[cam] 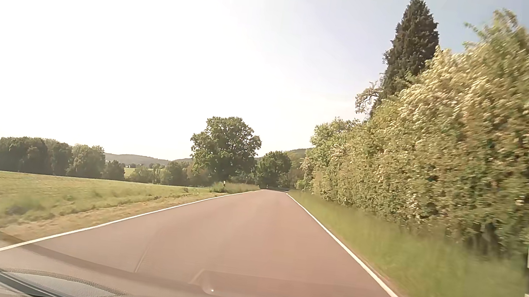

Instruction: Follow the waypoints while adhering to traffic rules and regulations

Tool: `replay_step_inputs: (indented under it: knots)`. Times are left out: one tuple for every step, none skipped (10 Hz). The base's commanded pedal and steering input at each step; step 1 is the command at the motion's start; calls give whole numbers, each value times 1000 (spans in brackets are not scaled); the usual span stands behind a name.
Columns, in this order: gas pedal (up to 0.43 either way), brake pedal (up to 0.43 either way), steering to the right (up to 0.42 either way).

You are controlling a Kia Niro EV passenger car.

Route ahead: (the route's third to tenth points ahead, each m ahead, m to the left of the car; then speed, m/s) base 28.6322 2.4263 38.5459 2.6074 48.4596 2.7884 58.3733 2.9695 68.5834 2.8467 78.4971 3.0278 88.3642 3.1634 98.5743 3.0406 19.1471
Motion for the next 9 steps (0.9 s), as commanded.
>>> replay_step_inputs:
  knots:
    - [268,0,-2]
    - [268,0,-2]
    - [268,0,-2]
    - [268,0,-2]
    - [268,0,-2]
    - [268,0,-2]
    - [268,0,-2]
    - [268,0,-2]
    - [260,0,-2]
